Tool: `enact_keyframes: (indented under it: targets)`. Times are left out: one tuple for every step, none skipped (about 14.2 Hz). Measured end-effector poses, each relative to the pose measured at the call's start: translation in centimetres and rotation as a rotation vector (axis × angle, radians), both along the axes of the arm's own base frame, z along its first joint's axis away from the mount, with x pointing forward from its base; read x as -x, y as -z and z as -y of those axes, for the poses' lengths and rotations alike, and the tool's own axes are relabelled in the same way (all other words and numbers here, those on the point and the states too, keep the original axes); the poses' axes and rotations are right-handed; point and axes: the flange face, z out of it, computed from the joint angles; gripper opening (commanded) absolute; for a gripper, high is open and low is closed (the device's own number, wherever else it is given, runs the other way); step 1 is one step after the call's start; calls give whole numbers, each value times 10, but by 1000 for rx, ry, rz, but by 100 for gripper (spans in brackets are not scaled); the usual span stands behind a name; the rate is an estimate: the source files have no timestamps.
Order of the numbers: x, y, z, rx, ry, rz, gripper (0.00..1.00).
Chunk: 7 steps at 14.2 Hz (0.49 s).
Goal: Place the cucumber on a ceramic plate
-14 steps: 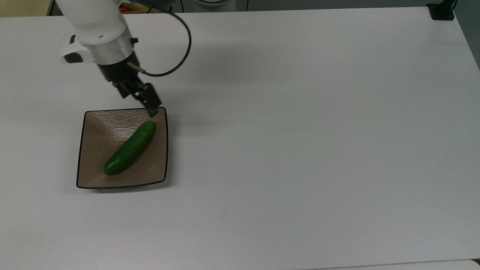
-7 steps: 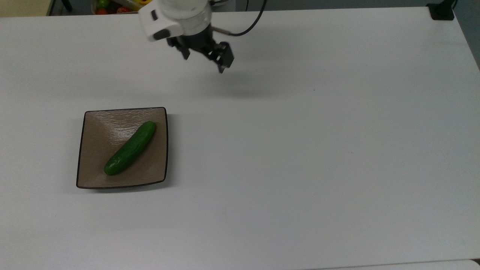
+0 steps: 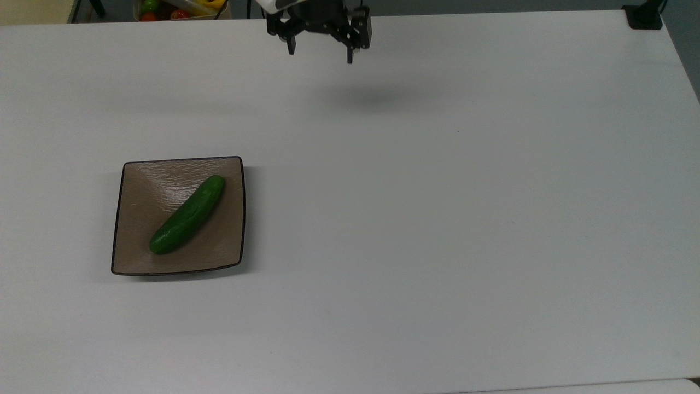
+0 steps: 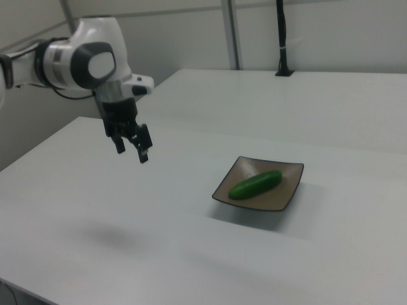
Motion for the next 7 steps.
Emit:
enact_keyframes:
  targets:
    - [3,-9,4,-3,-42,17,100]
    - [4,-17,10,-4,-68,31,100]
    - [4,-23,17,-6,-85,44,100]
    - [4,-28,24,-7,-92,62,100]
    - [2,-33,30,-9,-88,90,100]
    - [0,-35,33,-10,-82,104,100]
    - [-2,-36,37,-12,-73,115,100]
